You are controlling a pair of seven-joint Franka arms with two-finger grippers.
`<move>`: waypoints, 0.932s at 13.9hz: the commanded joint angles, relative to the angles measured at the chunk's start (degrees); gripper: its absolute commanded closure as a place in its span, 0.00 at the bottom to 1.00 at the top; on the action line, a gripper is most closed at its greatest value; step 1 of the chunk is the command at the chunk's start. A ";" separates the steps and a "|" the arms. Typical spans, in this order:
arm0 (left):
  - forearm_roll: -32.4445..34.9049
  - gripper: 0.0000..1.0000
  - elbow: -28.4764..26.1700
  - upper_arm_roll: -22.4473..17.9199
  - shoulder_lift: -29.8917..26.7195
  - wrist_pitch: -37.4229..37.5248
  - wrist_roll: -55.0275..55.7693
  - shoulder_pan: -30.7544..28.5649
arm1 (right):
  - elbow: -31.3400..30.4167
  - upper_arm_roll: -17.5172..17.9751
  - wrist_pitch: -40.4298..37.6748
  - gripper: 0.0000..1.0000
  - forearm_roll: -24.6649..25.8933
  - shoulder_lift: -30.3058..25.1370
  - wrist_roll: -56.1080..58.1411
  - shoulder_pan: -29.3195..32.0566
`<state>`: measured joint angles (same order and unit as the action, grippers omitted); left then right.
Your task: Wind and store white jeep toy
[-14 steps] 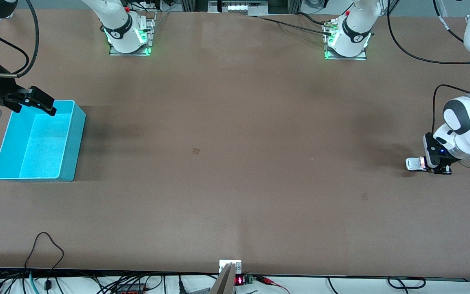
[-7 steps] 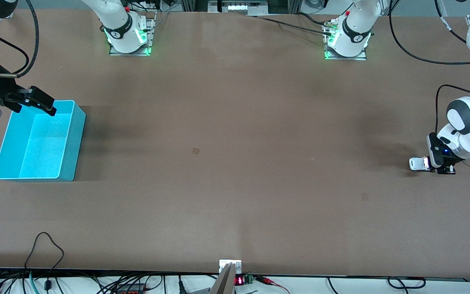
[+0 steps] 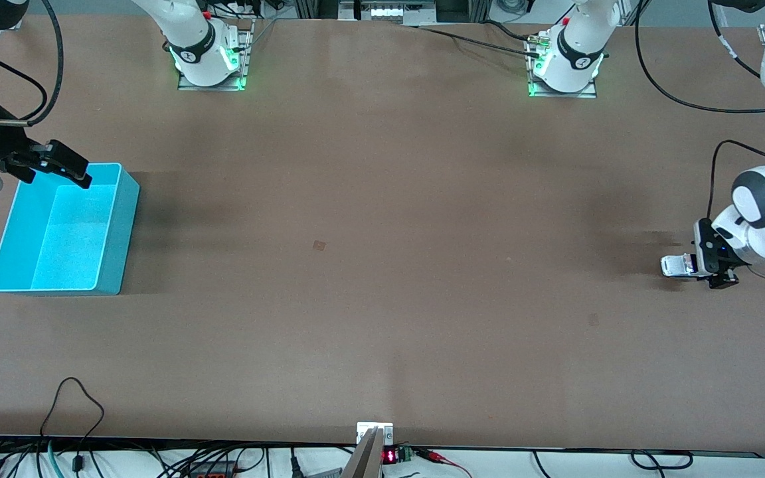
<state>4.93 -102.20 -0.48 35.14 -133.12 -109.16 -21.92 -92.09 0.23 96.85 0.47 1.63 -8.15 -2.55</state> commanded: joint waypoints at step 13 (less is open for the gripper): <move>0.87 0.00 15.78 4.35 -10.36 43.79 53.92 11.01 | 0.60 0.48 -1.31 0.00 -0.65 -0.49 0.94 0.71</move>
<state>4.93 -90.23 3.33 24.57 -94.81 -62.42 -12.79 -92.08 0.23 96.73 0.47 1.54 -8.14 -2.54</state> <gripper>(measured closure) 0.000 0.000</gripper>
